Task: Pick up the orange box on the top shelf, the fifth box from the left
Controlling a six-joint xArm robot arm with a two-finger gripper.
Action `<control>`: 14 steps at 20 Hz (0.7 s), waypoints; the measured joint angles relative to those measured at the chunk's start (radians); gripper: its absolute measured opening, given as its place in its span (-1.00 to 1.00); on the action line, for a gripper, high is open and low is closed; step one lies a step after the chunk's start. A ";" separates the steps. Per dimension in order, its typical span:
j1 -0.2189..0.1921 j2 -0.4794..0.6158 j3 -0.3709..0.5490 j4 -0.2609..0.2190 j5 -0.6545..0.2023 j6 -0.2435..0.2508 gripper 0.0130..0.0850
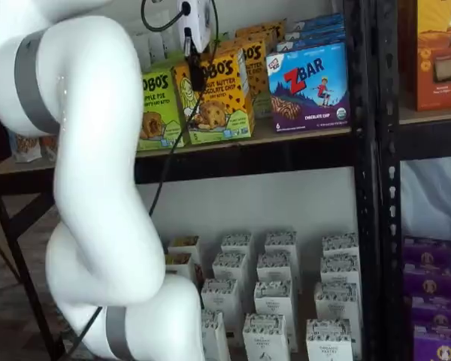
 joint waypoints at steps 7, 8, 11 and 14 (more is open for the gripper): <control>0.017 -0.072 0.001 -0.001 0.117 0.027 -0.78; 0.018 -0.092 0.014 0.009 0.120 0.032 -0.78; 0.026 -0.146 0.057 0.025 0.112 0.045 -0.78; 0.046 -0.213 0.117 0.024 0.099 0.066 -0.78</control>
